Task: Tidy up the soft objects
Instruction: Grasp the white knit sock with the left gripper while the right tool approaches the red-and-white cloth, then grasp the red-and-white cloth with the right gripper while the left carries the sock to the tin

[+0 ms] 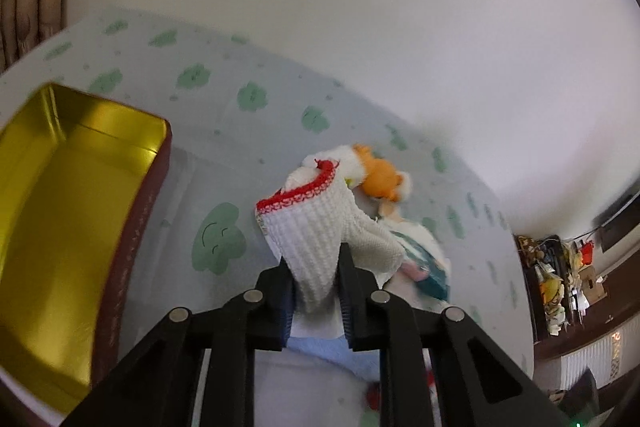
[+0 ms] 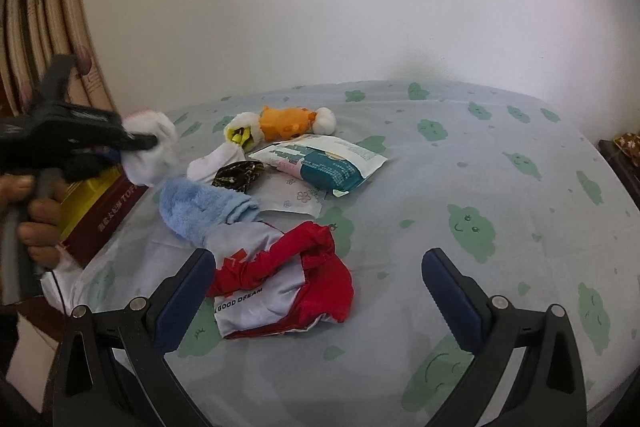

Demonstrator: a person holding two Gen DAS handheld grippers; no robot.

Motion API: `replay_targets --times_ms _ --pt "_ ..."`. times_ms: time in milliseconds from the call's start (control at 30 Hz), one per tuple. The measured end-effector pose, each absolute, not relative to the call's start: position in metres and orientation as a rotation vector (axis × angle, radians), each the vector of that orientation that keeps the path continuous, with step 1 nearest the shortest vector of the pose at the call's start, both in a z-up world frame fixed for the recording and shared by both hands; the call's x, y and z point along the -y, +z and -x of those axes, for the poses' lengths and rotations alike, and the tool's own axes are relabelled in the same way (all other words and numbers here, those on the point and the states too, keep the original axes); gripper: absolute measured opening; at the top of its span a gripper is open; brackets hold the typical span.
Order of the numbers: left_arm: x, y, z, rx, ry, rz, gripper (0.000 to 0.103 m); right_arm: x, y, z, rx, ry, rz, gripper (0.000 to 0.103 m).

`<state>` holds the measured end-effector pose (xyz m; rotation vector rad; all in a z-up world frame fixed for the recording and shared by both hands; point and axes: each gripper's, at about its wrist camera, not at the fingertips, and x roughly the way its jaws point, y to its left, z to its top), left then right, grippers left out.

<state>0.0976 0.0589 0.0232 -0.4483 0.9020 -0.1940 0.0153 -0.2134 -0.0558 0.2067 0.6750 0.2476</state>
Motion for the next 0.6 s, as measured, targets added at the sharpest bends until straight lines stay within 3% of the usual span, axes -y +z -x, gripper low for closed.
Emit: replay_targets --times_ms 600 --pt "-0.075 0.035 0.003 -0.908 -0.237 0.444 0.019 0.158 -0.08 -0.032 -0.782 0.325 0.056 0.103"
